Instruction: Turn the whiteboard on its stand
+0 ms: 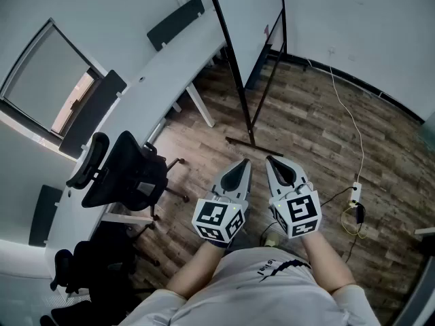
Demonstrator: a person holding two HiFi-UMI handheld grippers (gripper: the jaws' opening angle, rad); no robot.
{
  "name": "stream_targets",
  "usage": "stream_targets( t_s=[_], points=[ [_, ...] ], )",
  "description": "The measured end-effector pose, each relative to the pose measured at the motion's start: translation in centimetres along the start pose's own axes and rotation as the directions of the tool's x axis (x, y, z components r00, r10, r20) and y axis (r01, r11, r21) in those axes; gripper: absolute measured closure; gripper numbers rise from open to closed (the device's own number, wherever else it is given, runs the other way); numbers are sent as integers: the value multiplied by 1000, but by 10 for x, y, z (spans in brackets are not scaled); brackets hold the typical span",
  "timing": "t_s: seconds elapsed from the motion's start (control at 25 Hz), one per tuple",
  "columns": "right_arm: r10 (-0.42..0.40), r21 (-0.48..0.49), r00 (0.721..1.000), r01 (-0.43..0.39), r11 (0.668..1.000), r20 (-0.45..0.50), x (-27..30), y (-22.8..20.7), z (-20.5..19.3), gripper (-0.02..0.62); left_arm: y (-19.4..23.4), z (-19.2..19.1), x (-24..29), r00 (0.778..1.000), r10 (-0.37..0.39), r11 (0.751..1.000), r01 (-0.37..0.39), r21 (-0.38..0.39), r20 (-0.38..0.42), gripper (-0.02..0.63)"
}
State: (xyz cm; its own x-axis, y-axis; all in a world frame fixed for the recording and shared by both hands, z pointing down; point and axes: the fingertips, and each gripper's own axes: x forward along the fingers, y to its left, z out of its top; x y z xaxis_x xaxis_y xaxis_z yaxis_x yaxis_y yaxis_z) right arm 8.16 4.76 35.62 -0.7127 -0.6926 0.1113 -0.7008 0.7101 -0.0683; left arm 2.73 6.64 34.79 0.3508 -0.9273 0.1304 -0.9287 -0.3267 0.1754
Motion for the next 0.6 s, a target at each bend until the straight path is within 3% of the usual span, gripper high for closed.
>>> stream_targets(
  t_s=[0.32,0.6],
  points=[
    [19,33,1000,-18,999,-16,23,-6,-8,583,18,-3,17,1000,-8,1000,8,-9,-5,594],
    [22,39,1000,-22,999,1,77,-15,-15,583,73,-5,52,1000,-14,1000,14,4,-6,594]
  ],
)
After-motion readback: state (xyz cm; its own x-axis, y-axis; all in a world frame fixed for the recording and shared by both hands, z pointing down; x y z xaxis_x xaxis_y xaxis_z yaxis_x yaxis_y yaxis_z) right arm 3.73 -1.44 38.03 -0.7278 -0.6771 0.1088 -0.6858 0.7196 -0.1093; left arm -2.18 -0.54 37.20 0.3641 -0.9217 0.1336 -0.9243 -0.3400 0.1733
